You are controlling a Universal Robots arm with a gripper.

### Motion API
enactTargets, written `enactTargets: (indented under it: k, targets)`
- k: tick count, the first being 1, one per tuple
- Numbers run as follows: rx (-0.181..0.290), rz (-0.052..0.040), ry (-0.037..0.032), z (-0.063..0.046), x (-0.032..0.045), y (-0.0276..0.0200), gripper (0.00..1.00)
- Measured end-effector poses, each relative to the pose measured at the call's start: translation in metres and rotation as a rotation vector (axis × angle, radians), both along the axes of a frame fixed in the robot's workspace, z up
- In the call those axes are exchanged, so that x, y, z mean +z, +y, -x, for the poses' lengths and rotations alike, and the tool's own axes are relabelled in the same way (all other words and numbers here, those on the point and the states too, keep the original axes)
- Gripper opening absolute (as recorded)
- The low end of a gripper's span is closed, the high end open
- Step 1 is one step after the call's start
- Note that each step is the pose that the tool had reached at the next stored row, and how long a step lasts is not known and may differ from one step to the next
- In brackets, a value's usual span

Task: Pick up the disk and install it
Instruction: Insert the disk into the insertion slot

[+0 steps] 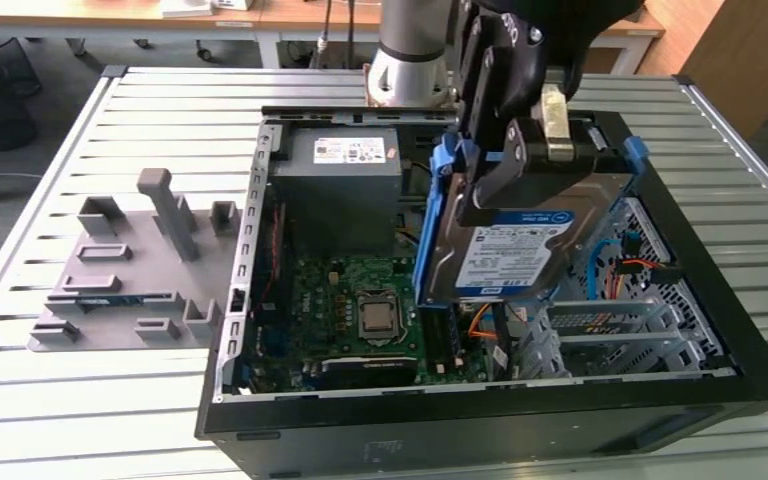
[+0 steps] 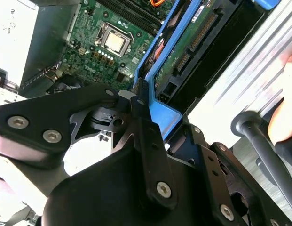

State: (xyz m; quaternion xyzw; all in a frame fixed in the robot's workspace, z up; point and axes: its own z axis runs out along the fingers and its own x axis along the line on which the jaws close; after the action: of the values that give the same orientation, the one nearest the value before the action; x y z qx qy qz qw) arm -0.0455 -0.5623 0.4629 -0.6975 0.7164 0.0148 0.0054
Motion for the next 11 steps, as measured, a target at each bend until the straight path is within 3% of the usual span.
enactTargets:
  k: [6,11]
  targets:
    - [0.0,0.0033,0.0,-0.004,-0.0012,-0.0064,0.36]
    - [0.0,0.0112,0.0,-0.012,-0.002,-0.0079,0.36]
